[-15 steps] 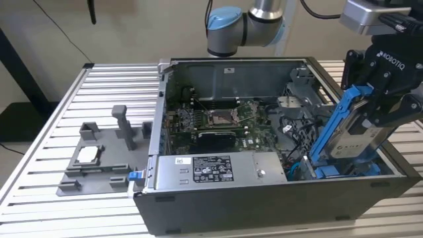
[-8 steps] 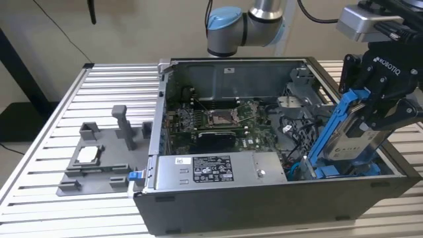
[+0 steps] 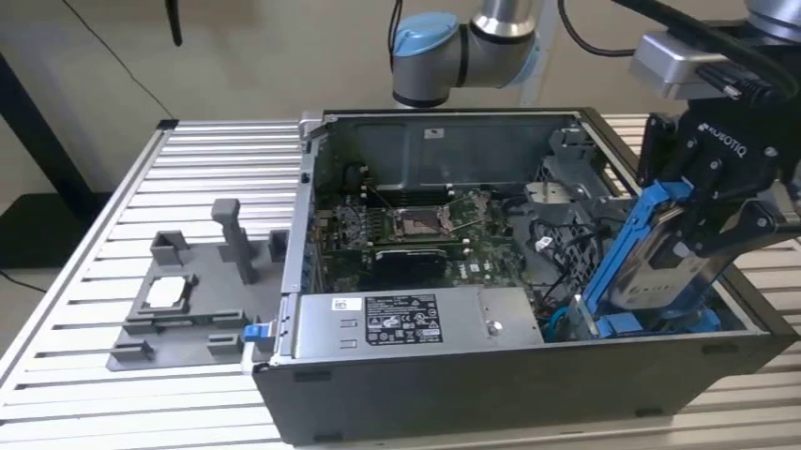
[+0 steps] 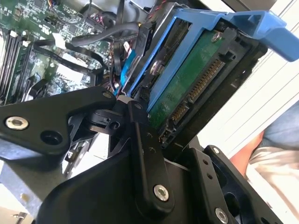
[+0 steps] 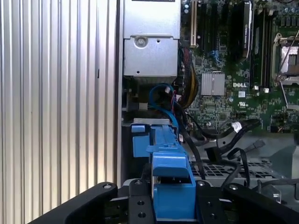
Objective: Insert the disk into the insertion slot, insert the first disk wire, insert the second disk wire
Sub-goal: 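Insert the disk into the insertion slot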
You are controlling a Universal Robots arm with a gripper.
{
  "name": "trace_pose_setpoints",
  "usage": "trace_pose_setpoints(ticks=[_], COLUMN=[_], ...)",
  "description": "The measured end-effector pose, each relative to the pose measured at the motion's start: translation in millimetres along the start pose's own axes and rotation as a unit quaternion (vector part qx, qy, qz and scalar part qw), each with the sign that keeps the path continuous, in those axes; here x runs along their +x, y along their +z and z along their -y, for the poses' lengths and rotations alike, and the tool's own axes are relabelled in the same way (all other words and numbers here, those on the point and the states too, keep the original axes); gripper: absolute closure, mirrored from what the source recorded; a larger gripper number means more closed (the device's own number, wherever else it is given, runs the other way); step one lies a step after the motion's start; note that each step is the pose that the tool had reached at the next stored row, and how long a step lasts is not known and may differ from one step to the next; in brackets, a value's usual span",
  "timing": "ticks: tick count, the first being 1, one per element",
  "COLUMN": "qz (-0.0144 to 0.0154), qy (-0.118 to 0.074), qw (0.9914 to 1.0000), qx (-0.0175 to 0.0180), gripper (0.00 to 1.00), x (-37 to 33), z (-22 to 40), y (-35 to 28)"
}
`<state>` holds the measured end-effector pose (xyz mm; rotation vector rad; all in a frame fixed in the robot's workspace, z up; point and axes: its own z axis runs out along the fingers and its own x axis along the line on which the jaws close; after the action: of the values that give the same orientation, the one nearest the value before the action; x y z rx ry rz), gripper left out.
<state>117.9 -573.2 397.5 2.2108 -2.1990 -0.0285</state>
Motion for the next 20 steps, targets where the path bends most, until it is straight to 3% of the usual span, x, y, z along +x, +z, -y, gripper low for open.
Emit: trace_pose_setpoints(ticks=[15,16,20], qz=[0.0001,0.0000,0.0003], qy=[0.000,0.000,0.000], qw=[1.00000,1.00000,1.00000], qx=[0.0000,0.0000,0.0000], gripper=[0.67,0.67,0.67], x=[0.0,0.0,-0.1], z=[1.2,1.3,1.5], y=[26.5,30.8,36.1])
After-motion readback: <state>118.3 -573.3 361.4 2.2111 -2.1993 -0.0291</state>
